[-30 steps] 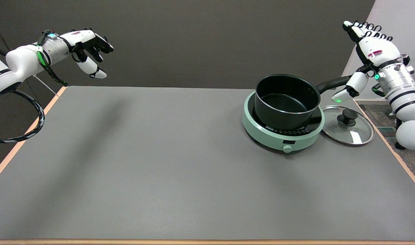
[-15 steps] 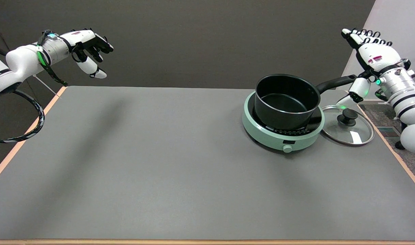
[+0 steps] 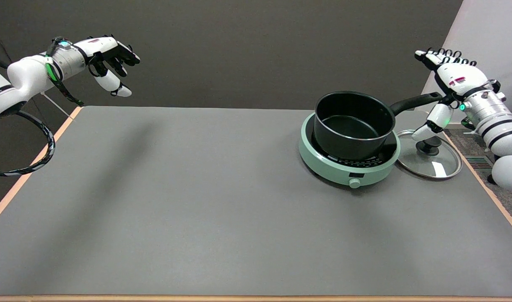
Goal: Pick up the pot.
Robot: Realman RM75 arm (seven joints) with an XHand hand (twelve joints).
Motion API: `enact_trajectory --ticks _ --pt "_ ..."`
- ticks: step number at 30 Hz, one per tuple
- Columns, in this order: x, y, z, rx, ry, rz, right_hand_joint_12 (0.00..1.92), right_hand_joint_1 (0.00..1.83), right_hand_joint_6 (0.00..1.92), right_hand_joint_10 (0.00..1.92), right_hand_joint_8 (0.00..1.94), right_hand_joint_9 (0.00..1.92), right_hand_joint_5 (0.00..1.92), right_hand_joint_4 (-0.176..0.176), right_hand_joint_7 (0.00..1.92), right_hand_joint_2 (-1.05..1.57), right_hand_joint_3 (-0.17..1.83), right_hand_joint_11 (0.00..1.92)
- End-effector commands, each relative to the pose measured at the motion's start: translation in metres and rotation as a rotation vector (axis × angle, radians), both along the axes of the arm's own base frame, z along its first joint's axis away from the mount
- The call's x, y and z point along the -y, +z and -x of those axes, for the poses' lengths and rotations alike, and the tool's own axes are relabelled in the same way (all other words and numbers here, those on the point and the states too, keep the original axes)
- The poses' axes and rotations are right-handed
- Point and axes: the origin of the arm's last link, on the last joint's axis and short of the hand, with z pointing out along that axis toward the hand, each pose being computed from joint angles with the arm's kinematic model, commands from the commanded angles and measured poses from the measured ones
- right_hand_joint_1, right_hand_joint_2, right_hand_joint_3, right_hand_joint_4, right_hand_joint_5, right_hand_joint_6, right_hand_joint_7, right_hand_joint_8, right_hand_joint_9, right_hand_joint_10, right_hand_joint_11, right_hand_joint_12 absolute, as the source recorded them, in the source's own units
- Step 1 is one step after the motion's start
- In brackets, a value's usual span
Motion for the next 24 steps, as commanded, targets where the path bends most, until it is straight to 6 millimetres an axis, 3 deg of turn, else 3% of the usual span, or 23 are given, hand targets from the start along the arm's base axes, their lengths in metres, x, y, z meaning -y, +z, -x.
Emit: enact_trajectory --ticks 1,15,24 --pt "0.027 0.0 0.012 0.009 -0.06 -0.003 0.15 1.22 0.15 0.15 0.15 0.15 0.15 0.07 0.15 -0.63 0.8 0.15" --pt "0.052 -0.009 0.01 -0.024 -0.081 -0.03 0.18 1.22 0.18 0.18 0.18 0.18 0.18 0.07 0.18 -0.6 0.81 0.18" --pt "0.054 0.001 0.013 -0.047 -0.12 -0.004 0.27 1.22 0.27 0.27 0.27 0.27 0.27 0.082 0.27 -0.55 0.76 0.27"
